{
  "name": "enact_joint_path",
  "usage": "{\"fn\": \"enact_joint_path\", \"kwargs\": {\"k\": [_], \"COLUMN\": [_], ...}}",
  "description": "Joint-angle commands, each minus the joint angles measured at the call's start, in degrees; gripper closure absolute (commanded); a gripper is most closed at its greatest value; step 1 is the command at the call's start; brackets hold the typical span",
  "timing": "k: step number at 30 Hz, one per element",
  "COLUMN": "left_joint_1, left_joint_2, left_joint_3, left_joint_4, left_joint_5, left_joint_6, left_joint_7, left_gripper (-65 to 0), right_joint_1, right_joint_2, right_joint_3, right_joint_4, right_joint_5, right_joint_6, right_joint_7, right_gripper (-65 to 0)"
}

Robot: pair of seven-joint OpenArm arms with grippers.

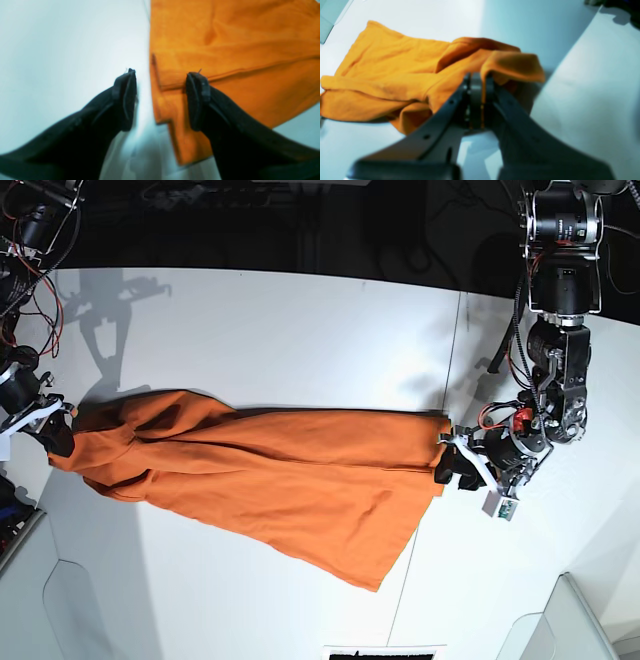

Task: Layout the t-shirt on the table in an organized manner, then fold the t-shirt properly
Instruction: 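Release and regrasp the shirt edge with the left gripper, pulling outward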

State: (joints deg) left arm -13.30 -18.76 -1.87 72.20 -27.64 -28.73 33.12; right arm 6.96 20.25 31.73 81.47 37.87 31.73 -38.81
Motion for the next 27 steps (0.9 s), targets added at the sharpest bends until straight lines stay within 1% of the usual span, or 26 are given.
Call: {"fn": "enact_joint_path", "kwargs": {"k": [1,6,7,8,11,12,14,16,18,21,24,25,27], "left_joint_1": [-1.49,-1.92,-1.95,-1.95,-2.14,-2.49,-3.10,-3.19,-2.91,-1.31,1.75,3.17,6.29], "left_joint_2": [-0.09,1.81,2.01,2.12,1.88,1.57,0.57,-1.20,-3.19,-6.19,-9.18,-10.19,-12.17], "left_joint_3": [-0.24,-0.24,-0.22,-0.22,-0.24,-0.26,-0.52,-0.85,-0.85,-0.85,-0.83,-0.83,-0.83], "left_joint_4": [0.76,-0.96,-1.55,-1.95,-1.99,-1.99,-1.36,1.29,5.27,11.54,17.09,18.86,22.47], "left_joint_5": [-0.72,0.55,0.96,1.38,2.60,2.62,1.11,-3.87,-10.23,-20.55,-30.23,-32.48,-34.91], "left_joint_6": [-0.17,-0.20,-0.24,-0.26,-0.79,-1.84,-4.22,-7.67,-11.27,-11.27,-11.27,-11.27,-11.27], "left_joint_7": [-1.22,-1.60,-2.10,-2.80,-3.34,-3.32,-2.34,0.85,6.03,13.53,19.76,21.20,22.49], "left_gripper": [-33.8,-32.9,-29.9,-24.8,-3.0,0.0,0.0,0.0,0.0,0.0,0.0,0.0,0.0], "right_joint_1": [0.94,0.92,0.92,0.92,0.94,0.94,0.94,0.92,0.85,0.39,-1.42,-2.10,-3.69], "right_joint_2": [0.81,0.55,0.55,0.55,0.55,0.55,0.66,1.07,1.81,3.26,4.52,4.76,5.01], "right_joint_3": [0.22,0.17,0.17,0.17,0.17,0.17,0.17,0.20,0.31,0.81,1.92,2.47,3.74], "right_joint_4": [0.90,0.90,0.90,0.90,0.90,0.90,0.90,0.92,0.92,0.94,0.96,0.98,1.01], "right_joint_5": [0.90,0.68,0.66,0.63,0.46,0.46,0.46,0.26,-0.59,-0.07,2.64,2.95,3.41], "right_joint_6": [0.02,0.02,0.02,0.02,0.02,0.02,0.02,0.02,0.04,0.07,0.07,0.09,0.26], "right_joint_7": [1.27,1.25,1.22,1.25,1.27,1.27,1.27,1.22,0.66,-1.46,-1.73,-1.84,-2.12], "right_gripper": [0.0,0.0,0.0,0.0,0.0,0.0,0.0,0.0,0.0,0.0,0.0,0.0,0.0]}}
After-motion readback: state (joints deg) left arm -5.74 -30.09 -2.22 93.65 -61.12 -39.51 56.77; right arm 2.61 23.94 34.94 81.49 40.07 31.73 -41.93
